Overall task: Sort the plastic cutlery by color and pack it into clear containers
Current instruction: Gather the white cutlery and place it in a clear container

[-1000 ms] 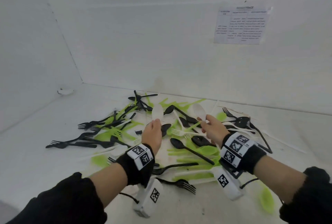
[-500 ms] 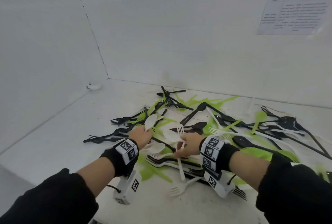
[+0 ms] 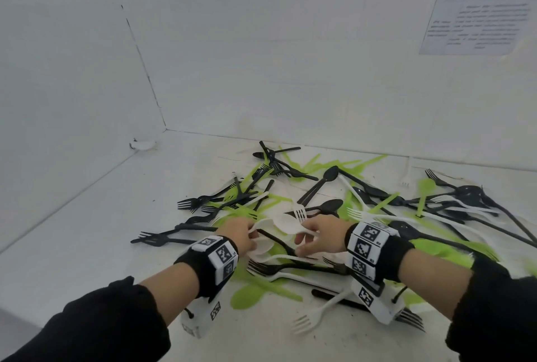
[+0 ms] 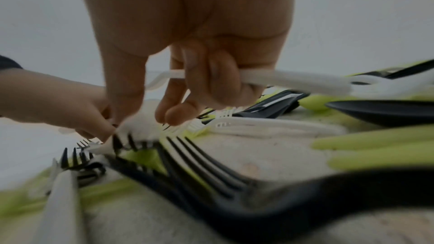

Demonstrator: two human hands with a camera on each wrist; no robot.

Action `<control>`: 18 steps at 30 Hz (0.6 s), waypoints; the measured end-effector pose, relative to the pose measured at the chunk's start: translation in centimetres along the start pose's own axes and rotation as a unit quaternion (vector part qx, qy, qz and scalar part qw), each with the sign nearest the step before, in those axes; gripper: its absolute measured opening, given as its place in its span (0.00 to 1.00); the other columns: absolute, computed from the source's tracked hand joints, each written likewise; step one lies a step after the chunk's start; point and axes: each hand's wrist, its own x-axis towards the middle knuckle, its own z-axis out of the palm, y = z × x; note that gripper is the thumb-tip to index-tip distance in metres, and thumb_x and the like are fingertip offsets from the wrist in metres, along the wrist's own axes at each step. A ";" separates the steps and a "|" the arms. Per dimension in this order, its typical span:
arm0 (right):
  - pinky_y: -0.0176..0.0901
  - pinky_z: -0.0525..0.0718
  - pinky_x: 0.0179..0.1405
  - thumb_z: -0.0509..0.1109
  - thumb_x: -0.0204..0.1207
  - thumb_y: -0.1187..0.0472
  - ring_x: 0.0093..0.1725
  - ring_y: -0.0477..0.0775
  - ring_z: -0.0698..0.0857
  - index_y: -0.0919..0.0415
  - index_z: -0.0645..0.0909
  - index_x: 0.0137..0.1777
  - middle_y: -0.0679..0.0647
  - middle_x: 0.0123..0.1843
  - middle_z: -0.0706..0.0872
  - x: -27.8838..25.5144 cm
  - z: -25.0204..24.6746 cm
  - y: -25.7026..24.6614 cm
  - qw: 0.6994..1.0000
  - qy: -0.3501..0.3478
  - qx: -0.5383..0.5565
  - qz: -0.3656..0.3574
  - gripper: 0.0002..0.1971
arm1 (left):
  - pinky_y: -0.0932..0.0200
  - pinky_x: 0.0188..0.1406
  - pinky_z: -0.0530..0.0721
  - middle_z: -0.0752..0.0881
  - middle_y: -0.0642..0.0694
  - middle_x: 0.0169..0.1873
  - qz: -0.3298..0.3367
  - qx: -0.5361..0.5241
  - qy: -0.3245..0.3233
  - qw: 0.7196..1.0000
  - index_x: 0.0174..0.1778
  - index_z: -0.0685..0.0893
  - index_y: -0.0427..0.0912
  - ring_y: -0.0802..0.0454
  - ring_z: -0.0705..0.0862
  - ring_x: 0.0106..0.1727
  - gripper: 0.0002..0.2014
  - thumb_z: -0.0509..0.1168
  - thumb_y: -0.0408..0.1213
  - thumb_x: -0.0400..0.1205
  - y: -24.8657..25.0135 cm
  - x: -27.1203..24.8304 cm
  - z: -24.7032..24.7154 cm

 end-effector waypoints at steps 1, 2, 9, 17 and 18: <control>0.35 0.77 0.48 0.75 0.69 0.46 0.46 0.45 0.80 0.53 0.82 0.53 0.44 0.43 0.81 0.0 0.0 -0.1 1.000 -0.008 0.009 0.001 0.16 | 0.58 0.50 0.77 0.86 0.44 0.53 0.005 -0.006 0.010 1.000 0.50 0.84 0.43 0.47 0.83 0.56 0.06 0.67 0.37 0.79 -0.2 0.1 0.0; 0.35 0.77 0.47 0.75 0.69 0.46 0.46 0.45 0.80 0.52 0.82 0.53 0.45 0.44 0.81 0.0 0.1 -0.2 1.000 -0.015 0.014 0.003 0.16 | 0.57 0.52 0.77 0.85 0.45 0.52 0.011 -0.014 0.021 1.000 0.50 0.83 0.43 0.46 0.83 0.55 0.06 0.65 0.38 0.80 -0.3 0.1 -0.1; 0.35 0.75 0.43 0.71 0.73 0.56 0.45 0.48 0.79 0.51 0.77 0.44 0.43 0.37 0.77 0.7 -0.1 0.6 0.996 0.055 -0.058 0.039 0.06 | 0.62 0.42 0.75 0.77 0.52 0.37 0.035 -0.044 0.057 0.997 0.35 0.74 0.50 0.52 0.77 0.43 0.07 0.66 0.38 0.76 -0.7 0.1 0.0; 0.40 0.72 0.38 0.63 0.78 0.60 0.40 0.53 0.78 0.63 0.79 0.40 0.57 0.39 0.81 2.9 -2.9 1.2 0.974 0.192 0.049 0.106 0.09 | 0.57 0.54 0.77 0.79 0.44 0.56 0.053 0.007 0.011 0.999 0.60 0.74 0.42 0.46 0.79 0.57 0.16 0.66 0.37 0.77 -1.4 0.5 0.3; 0.39 0.72 0.36 0.63 0.78 0.60 0.37 0.52 0.77 0.61 0.77 0.36 0.56 0.36 0.80 3.2 -3.0 0.9 0.973 0.196 0.060 0.103 0.09 | 0.57 0.55 0.77 0.78 0.45 0.57 0.052 0.011 0.009 0.999 0.59 0.75 0.43 0.47 0.78 0.58 0.15 0.66 0.39 0.77 -1.5 0.5 0.3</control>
